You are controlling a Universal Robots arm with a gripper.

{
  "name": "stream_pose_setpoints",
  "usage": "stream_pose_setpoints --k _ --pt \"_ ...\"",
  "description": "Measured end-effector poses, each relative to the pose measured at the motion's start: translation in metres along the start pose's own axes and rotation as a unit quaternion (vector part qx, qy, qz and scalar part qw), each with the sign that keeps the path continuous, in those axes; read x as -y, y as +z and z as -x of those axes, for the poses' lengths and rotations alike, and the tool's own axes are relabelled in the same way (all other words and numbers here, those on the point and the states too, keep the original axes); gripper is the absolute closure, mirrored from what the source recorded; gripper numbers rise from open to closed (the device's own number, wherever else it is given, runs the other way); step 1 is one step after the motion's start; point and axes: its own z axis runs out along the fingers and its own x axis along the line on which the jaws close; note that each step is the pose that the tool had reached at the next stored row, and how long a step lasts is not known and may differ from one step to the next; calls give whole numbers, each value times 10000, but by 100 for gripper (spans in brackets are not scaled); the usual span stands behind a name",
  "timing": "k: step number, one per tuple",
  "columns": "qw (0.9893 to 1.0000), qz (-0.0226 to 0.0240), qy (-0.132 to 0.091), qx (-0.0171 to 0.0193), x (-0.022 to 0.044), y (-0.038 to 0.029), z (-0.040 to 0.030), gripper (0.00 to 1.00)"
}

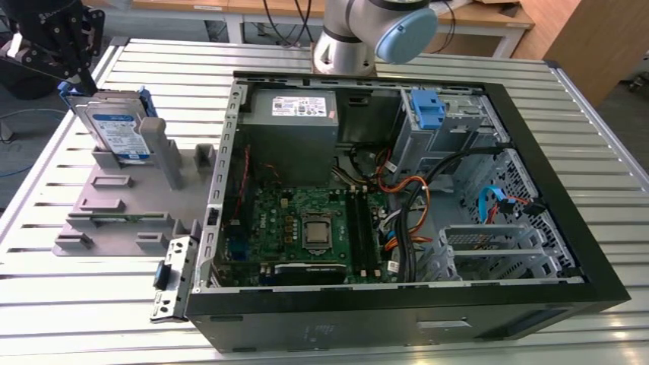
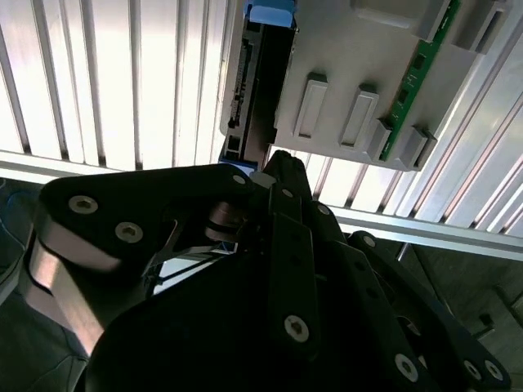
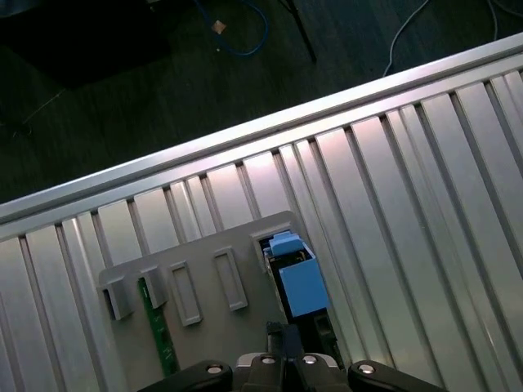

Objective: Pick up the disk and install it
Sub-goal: 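Pick up the disk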

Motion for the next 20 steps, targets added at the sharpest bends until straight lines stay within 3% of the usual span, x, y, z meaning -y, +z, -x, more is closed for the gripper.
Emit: stream_pose_setpoints --k 4,12,16,20 --pt "10000 0 -27 -2 0 0 0 89" --pt "9992 -2 -403 -31 0 0 0 89" --pt "9975 -3 -700 -54 0 0 0 89" --pt "9946 -5 -1037 -79 0 1 0 89"
